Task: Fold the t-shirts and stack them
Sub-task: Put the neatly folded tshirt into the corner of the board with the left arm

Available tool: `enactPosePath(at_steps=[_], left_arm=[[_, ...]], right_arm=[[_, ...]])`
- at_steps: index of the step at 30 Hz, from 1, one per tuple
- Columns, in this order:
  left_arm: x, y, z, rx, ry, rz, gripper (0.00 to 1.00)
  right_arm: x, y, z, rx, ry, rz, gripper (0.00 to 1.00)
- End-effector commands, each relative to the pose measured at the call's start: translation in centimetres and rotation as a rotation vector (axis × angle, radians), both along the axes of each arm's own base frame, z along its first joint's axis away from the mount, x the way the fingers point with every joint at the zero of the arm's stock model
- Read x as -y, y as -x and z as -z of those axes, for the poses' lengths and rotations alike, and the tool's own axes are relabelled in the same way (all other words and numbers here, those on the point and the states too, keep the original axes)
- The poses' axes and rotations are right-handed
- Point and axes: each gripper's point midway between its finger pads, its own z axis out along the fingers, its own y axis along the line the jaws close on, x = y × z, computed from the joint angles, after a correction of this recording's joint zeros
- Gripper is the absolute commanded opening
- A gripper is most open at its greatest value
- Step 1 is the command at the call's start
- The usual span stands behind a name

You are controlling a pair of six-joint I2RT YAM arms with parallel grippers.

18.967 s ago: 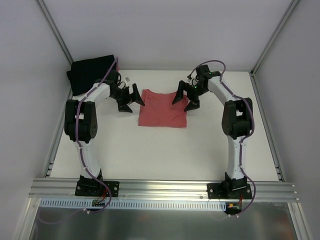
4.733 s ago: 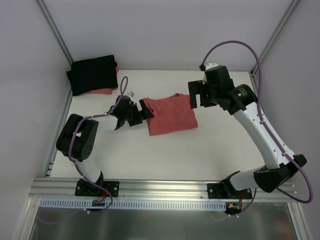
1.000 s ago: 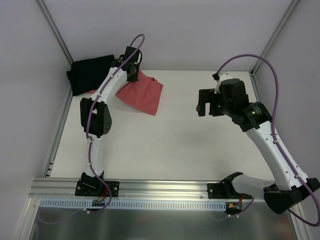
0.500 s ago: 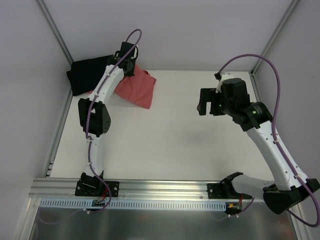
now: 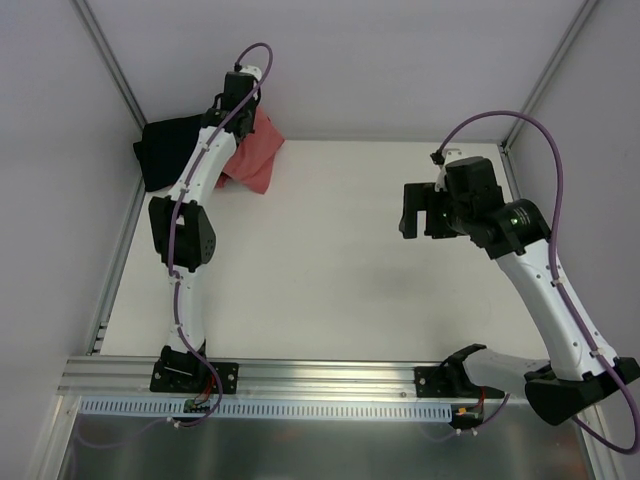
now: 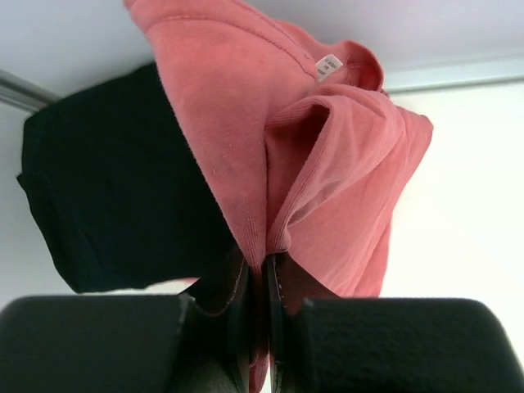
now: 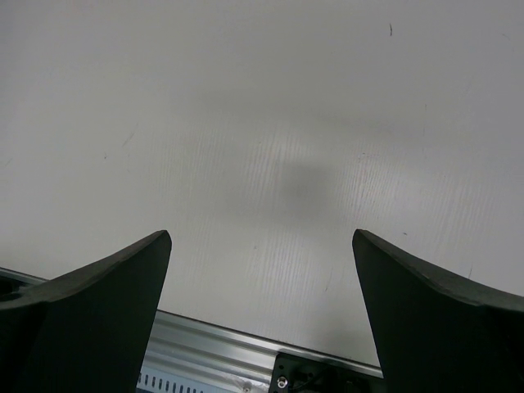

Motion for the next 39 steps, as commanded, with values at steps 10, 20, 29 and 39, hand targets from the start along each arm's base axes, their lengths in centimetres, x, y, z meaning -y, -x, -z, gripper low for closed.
enactPosePath(at_steps=[10,20,29,39], left_arm=[[-5.3,-3.6,-9.1,0.31,0.075,-0.088,0.0],[-9.8,-2.8,-10.5,0.33,0.097,-0.166,0.0],[-12.5,-1.7,-11.3,0.333,0.089,-0.222,0.0],[-16.8,0.1,-13.3,0.357,0.091,-0.292,0.0]], right_arm=[[1.0,0.9,-1.0,-0.043,-0.005,0.089,1.0],[0.7,0.2,-0.8,-0.053,0.008,0.101,1.0],[-0.2,-0.9,-0.8,-0.051,0.002,0.093,0.99],[-0.6,-1.7,-0.6,-0.051,0.001,0.085,1.0]])
